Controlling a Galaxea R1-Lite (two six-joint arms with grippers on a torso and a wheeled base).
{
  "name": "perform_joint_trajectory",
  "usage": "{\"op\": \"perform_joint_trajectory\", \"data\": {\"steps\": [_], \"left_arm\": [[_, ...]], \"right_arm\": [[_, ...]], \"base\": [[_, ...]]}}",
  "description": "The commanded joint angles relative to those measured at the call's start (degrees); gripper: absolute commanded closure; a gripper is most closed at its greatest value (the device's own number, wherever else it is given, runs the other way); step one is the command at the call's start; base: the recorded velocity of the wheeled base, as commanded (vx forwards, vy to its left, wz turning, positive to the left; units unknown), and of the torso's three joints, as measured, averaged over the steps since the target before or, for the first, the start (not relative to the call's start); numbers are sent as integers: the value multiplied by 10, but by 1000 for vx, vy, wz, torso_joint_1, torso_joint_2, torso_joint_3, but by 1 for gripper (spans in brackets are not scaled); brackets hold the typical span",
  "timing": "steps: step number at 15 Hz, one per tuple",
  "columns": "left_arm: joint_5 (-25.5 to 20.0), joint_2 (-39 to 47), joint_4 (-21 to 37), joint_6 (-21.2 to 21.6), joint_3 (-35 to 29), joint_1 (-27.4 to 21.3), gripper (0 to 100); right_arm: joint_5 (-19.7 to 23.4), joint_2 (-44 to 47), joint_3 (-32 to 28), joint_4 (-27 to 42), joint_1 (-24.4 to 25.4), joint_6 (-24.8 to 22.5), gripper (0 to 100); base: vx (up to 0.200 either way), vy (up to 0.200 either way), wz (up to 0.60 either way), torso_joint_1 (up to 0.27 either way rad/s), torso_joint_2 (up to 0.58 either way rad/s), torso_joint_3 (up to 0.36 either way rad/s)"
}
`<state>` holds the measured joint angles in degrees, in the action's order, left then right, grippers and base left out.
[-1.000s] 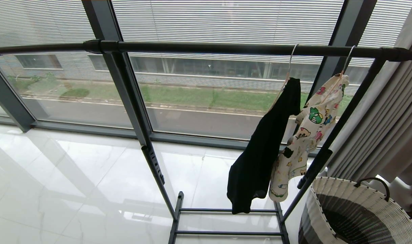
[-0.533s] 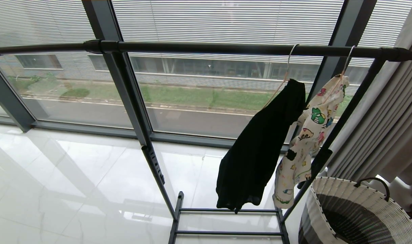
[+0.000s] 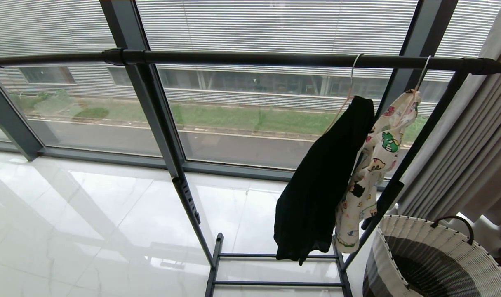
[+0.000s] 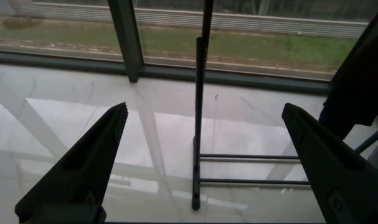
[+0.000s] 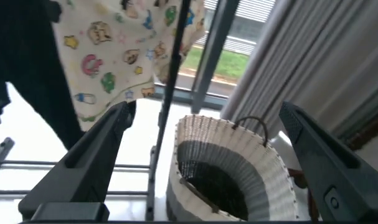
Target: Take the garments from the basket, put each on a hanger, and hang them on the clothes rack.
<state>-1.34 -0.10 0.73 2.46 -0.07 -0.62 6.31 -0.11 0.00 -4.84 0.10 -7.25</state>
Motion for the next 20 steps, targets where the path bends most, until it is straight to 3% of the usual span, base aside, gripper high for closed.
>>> {"op": "perform_joint_trajectory", "data": {"steps": [1,3,6,8,9,20], "left_arm": [[0,1,0,0,0,0,0],[0,1,0,0,0,0,0],[0,1,0,0,0,0,0],[0,1,0,0,0,0,0],[0,1,0,0,0,0,0],[0,1,0,0,0,0,0]], "right_arm": [[25,1,0,8,0,-1,0],[7,1,0,8,0,18,0],[-133,1,0,16,0,91,0],[-109,1,0,26,0,110,0],[-64,1,0,48,0,104,0],[-65,1,0,48,0,109,0]], "base": [[0,0,0,0,0,0],[0,0,0,0,0,0],[0,0,0,0,0,0],[0,0,0,0,0,0],[0,0,0,0,0,0],[0,0,0,0,0,0]]}}
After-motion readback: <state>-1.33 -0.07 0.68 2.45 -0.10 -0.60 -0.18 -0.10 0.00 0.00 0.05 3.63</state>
